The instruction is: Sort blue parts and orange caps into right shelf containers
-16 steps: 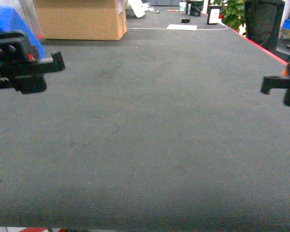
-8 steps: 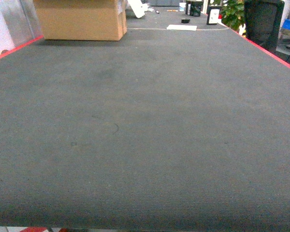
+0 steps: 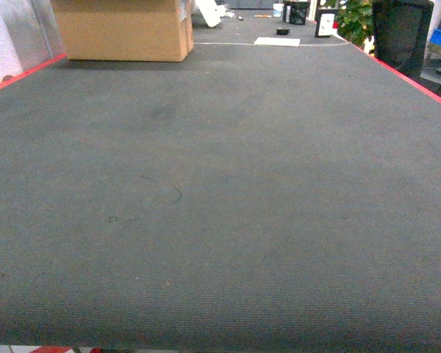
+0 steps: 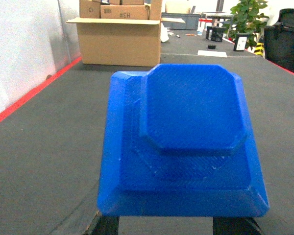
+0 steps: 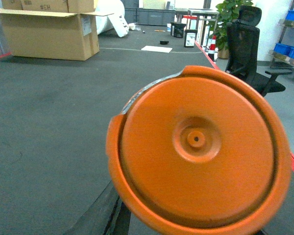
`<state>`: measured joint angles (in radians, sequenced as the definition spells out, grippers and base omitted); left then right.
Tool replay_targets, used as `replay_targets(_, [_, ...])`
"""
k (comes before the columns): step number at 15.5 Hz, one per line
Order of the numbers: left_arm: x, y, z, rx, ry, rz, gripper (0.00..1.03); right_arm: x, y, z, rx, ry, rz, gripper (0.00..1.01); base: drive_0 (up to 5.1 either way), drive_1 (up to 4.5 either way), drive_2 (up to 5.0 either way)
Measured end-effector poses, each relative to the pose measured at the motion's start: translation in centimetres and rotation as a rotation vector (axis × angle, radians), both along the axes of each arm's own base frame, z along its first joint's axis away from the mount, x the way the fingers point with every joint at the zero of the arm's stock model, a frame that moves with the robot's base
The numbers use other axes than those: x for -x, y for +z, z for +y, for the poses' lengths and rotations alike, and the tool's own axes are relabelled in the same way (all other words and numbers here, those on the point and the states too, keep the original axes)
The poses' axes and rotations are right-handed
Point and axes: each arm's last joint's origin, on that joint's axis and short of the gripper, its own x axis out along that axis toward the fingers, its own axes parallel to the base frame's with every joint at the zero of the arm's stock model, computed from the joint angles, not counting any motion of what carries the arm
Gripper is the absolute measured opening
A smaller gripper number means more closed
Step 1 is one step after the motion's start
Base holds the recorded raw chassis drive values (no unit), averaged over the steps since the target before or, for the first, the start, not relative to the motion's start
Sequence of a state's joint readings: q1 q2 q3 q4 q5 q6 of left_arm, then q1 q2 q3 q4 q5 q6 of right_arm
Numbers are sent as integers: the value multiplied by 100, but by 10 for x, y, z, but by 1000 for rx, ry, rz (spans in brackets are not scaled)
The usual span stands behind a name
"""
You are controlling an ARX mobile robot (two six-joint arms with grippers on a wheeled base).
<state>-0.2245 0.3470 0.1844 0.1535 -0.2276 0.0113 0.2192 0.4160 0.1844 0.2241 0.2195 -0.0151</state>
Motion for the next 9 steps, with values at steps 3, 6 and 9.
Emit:
replay_targets(3, [5, -14, 8, 6, 2, -6, 43, 6, -15, -9, -1, -5, -3, 41, 0, 0, 0])
replay_targets(6, [7, -26, 22, 9, 23, 4, 43, 11, -25, -22, -7, -21, -3, 41, 0, 0, 0])
replay_targets(9, [15, -32, 20, 10, -4, 22, 43, 14, -32, -21, -9, 1, 0, 41, 0, 0, 0])
